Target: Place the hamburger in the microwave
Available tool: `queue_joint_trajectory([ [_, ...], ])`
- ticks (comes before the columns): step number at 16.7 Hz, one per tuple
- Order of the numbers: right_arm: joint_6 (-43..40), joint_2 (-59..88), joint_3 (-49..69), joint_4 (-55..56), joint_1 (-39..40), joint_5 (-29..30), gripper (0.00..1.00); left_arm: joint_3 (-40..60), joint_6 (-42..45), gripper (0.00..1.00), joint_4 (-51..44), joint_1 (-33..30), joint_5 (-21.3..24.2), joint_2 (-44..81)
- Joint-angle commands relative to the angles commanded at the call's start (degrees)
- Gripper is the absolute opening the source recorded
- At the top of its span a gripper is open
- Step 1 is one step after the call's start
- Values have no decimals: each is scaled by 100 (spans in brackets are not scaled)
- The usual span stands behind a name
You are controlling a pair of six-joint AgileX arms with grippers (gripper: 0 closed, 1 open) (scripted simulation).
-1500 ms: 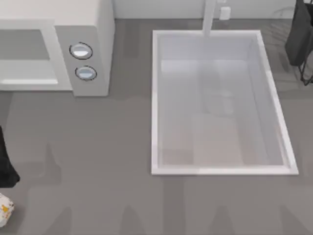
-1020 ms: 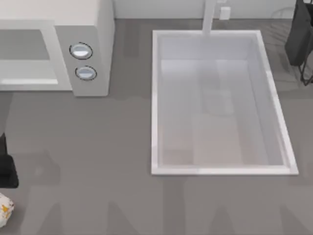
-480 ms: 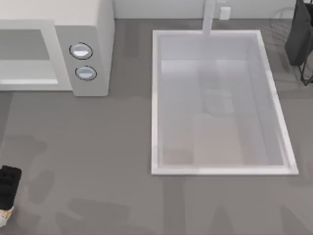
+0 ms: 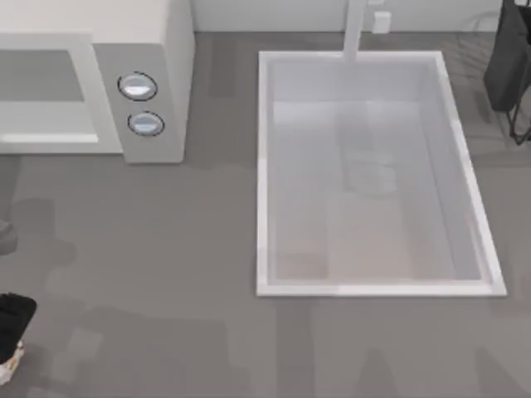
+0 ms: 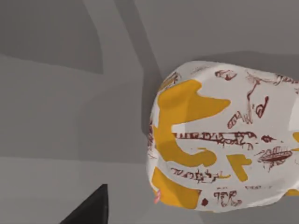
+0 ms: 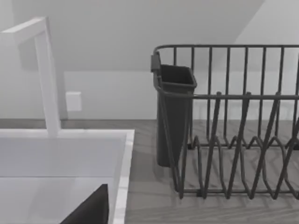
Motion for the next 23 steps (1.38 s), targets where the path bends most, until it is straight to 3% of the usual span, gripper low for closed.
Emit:
queue_joint_trajectory([
  [6,0,0,0,0,0,0,100,-70,-6,100,100,-20,0,44],
  [14,0,0,0,0,0,0,100,-992,33,100,2063,16,-2,1036],
  [20,0,0,0,0,0,0,100,-1120,40,100,2290,20,-2,1177],
  [23,0,0,0,0,0,0,100,-1120,40,77,2290,20,-2,1177],
])
